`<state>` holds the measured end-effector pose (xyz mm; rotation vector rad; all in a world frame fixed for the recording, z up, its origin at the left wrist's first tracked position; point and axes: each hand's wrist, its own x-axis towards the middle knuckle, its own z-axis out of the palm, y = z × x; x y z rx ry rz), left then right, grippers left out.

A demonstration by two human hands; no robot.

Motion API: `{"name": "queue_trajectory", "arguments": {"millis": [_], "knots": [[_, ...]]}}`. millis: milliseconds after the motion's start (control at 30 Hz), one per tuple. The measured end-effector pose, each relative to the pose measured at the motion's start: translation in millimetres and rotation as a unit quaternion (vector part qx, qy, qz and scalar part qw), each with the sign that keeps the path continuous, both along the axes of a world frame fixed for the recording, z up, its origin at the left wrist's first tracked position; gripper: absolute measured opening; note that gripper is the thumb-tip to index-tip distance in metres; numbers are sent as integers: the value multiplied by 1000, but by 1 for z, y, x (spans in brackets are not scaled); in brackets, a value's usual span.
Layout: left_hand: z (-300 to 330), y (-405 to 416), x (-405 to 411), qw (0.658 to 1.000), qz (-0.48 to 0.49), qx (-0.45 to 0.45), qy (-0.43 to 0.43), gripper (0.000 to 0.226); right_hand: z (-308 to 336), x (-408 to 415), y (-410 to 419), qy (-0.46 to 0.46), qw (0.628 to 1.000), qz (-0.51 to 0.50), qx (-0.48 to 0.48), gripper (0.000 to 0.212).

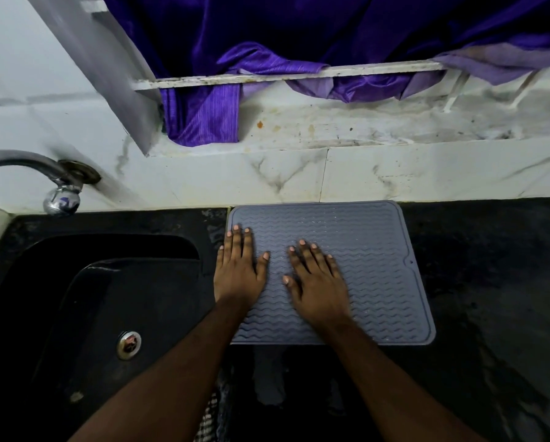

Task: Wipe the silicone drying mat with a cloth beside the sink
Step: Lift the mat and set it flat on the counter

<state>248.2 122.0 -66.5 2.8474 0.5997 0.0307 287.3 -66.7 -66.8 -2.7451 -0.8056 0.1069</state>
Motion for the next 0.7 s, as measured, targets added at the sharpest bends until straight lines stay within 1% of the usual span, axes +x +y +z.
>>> {"name": "queue_trajectory", "arguments": {"millis": [400,500,567,700], "knots": [[1,-3,-1,1000,-9,-1,-10,79,2,0,2,-10,1000,0,-1,59],[1,-16,-14,999,-37,-6,-29,77,1,0,0,-16,1000,-2,6,59],[-1,-26,-26,998,-36,-13,-44,76,-1,0,-1,-21,1000,-4,10,58],[-5,-27,-35,998,-45,-13,-30,85,0,-1,-6,-27,1000,-14,0,58]]}}
